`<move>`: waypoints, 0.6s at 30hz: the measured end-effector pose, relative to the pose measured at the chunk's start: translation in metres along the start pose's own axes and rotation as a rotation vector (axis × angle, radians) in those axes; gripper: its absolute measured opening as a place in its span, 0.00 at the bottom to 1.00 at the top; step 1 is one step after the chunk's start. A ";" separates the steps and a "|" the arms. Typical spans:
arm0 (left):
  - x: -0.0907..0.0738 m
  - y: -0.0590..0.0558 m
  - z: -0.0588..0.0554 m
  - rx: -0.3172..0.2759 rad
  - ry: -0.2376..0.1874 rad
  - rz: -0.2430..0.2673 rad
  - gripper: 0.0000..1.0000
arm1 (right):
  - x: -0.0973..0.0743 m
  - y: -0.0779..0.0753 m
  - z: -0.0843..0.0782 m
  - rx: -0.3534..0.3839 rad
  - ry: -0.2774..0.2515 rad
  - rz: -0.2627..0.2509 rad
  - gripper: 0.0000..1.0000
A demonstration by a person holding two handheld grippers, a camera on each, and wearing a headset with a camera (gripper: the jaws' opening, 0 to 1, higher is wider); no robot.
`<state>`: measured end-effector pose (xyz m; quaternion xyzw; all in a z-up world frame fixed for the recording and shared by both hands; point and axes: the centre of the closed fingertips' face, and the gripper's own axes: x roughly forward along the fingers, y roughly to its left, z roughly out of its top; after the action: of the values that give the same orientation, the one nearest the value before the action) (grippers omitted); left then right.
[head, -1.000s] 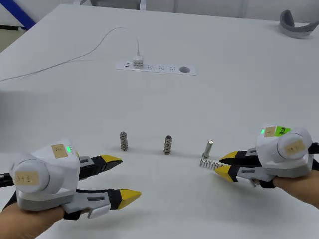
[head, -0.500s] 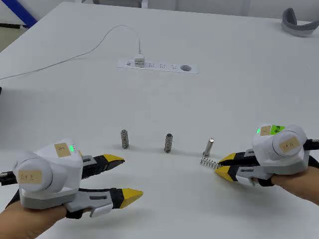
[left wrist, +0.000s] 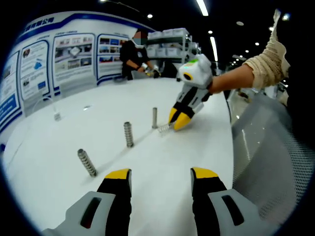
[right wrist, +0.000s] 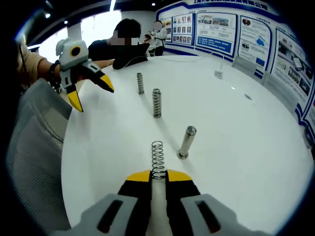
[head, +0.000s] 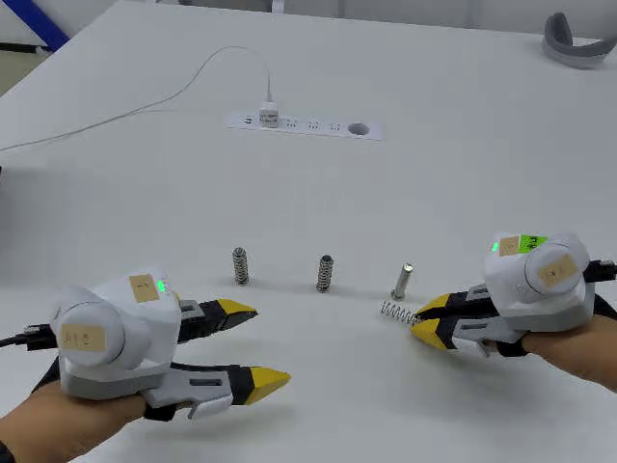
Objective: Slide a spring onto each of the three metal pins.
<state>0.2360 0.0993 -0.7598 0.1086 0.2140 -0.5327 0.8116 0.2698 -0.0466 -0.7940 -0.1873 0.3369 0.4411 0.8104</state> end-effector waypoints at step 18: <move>0.022 -0.008 0.014 0.066 0.002 -0.069 0.44 | -0.002 0.046 0.042 -0.174 -0.035 0.120 0.12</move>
<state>0.2398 0.0728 -0.7566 0.1283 0.2005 -0.5672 0.7884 0.2467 0.0021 -0.7630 -0.2285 0.2937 0.5199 0.7689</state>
